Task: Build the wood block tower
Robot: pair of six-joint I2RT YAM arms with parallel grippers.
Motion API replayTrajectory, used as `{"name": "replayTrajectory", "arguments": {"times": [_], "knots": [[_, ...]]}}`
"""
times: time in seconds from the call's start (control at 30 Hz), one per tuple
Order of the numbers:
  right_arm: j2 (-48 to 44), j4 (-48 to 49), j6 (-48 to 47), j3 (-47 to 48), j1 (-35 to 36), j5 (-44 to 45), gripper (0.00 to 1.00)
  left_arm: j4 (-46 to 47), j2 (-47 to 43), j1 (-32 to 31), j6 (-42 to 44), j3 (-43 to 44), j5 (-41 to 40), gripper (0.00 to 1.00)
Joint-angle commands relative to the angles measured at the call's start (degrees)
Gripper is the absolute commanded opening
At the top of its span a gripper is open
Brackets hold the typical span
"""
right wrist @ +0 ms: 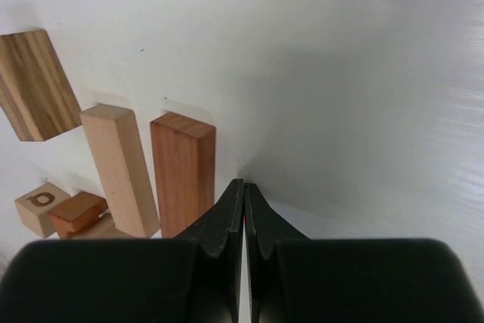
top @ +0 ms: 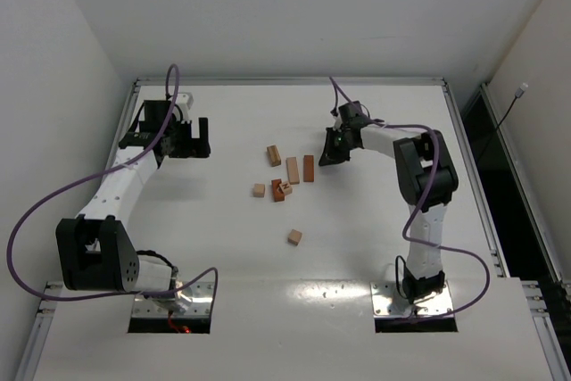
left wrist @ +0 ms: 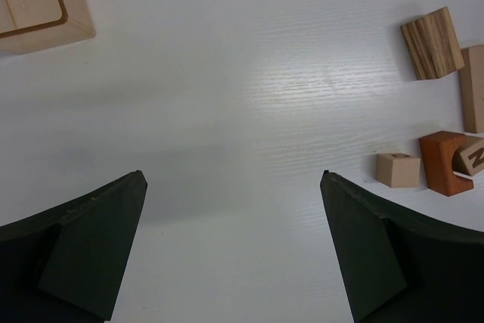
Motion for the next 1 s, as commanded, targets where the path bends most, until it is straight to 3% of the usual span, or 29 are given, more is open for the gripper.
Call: {"name": "replayTrajectory", "arguments": {"times": [0.0, 0.97], "knots": [[1.9, -1.2, 1.3, 1.4, 1.0, -1.2, 0.0, 1.2, 0.2, 0.3, -0.5, 0.7, 1.0, 0.99], [3.6, 0.5, 4.5, 2.5, 4.3, -3.6, 0.0, 1.2, 0.8, 0.3, -0.5, 1.2, 1.0, 0.99]]}}
